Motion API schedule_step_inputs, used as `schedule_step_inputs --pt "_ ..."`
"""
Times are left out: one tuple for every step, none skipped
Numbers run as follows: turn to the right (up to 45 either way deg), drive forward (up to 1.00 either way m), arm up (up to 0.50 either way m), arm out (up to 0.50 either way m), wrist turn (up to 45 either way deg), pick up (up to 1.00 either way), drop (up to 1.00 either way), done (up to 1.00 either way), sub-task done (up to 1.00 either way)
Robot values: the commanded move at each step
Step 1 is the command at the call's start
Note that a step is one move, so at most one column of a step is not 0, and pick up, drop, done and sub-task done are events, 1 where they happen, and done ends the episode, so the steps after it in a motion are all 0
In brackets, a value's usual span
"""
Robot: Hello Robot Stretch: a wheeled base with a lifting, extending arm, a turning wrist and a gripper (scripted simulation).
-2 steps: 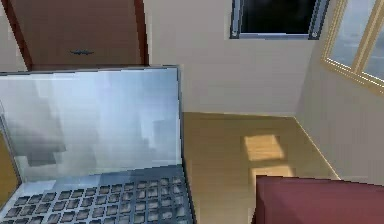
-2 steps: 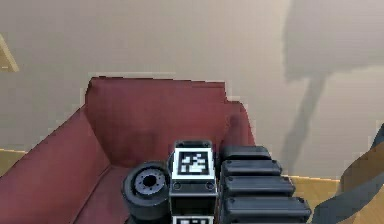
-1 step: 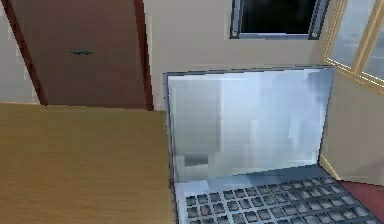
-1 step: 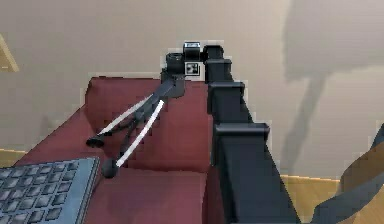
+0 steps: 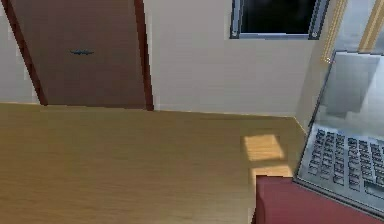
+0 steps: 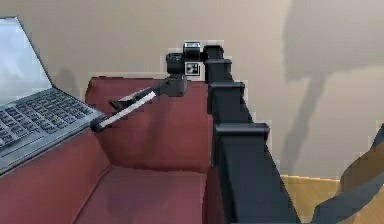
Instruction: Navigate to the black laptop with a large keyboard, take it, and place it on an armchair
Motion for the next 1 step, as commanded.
schedule_step_inputs --pt "0.0 0.0 0.0 0.0 33.0 0.0 0.0 0.0 0.0"
